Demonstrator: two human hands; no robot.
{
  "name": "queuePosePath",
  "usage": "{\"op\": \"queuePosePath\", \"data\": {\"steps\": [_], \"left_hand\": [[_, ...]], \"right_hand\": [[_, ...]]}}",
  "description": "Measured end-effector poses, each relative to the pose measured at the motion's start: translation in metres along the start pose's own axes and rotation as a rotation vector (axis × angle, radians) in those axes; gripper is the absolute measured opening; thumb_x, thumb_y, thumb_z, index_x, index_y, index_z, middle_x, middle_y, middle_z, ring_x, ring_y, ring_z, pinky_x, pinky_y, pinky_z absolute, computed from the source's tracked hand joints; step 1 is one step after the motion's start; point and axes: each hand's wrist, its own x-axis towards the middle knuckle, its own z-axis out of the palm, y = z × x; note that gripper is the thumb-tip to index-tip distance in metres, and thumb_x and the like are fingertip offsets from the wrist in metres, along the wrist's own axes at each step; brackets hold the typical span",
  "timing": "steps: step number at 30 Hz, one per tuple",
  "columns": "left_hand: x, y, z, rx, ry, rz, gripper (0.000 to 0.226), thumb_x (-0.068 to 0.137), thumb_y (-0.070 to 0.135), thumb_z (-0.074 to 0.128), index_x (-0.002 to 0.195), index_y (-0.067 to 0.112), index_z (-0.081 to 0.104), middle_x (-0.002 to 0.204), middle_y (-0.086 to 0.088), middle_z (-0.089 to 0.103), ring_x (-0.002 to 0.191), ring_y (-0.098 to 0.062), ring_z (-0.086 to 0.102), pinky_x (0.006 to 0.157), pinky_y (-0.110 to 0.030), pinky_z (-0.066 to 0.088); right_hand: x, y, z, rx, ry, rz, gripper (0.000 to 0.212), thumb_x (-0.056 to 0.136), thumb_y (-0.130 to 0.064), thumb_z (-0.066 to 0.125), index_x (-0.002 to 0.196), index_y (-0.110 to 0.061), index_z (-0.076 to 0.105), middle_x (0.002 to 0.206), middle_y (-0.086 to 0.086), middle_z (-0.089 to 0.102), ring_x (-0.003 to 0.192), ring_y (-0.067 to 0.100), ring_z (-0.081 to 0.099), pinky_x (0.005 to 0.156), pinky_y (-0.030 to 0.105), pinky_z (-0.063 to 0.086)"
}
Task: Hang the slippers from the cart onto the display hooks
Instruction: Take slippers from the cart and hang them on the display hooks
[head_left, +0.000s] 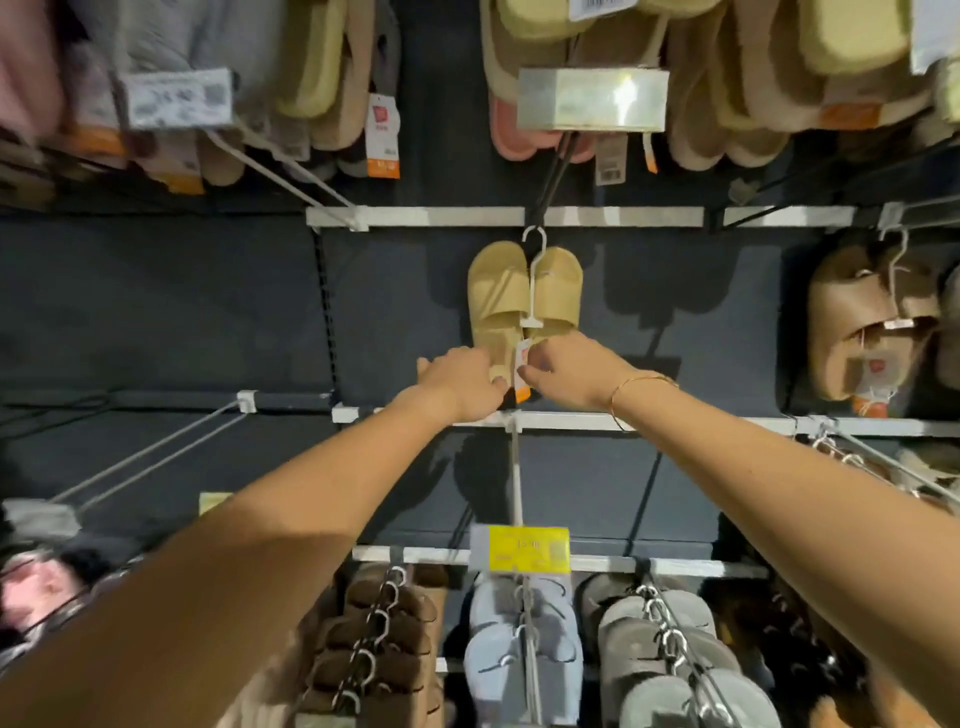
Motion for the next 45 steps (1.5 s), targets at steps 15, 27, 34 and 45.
{"op": "queuePosePath", "data": {"steps": [15,27,34,45], "left_hand": [[-0.433,-0.199,-0.083,0.147,-0.082,-0.594,0.027,0.098,0.028,0.051,0.090,0.010,0.068,0.095,-0.019,0.064,0.096,-0.037,0.065,0.074,-0.037,0.047],[-0.714,-0.364,-0.066,0.087,-0.127,-1.045,0.028,0.087,0.034,0.059,0.092,0.011,0.075,0.088,-0.013,0.069,0.087,-0.032,0.063,0.062,-0.027,0.036],[-0.798,-0.475,-0.032,-0.012,-0.044,-1.196,0.015,0.082,0.029,0.066,0.093,0.018,0.063,0.099,-0.009,0.071,0.096,-0.035,0.066,0.077,-0.042,0.055],[-0.846,-0.666,-0.020,0.290,0.174,-1.214,0.035,0.089,0.022,0.053,0.123,0.013,0.057,0.124,-0.015,0.056,0.112,-0.039,0.052,0.085,-0.044,0.040]], "right_hand": [[-0.175,-0.403,0.086,0.202,-0.380,-0.711,0.036,0.093,-0.029,0.053,0.065,-0.008,0.061,0.070,0.014,0.060,0.068,0.030,0.056,0.062,0.040,0.046],[-0.341,-0.671,0.232,0.289,-0.625,-1.084,0.033,0.097,-0.023,0.043,0.111,-0.005,0.067,0.114,0.016,0.063,0.094,0.031,0.055,0.071,0.034,0.035],[-0.374,-0.759,0.361,0.282,-0.815,-0.910,0.039,0.080,-0.046,0.026,0.093,-0.026,0.056,0.114,0.010,0.059,0.104,0.036,0.058,0.090,0.042,0.051],[-0.368,-0.854,0.420,0.513,-0.883,-0.695,0.025,0.098,-0.028,0.046,0.111,-0.012,0.060,0.103,0.008,0.066,0.096,0.028,0.061,0.081,0.036,0.050]]}}
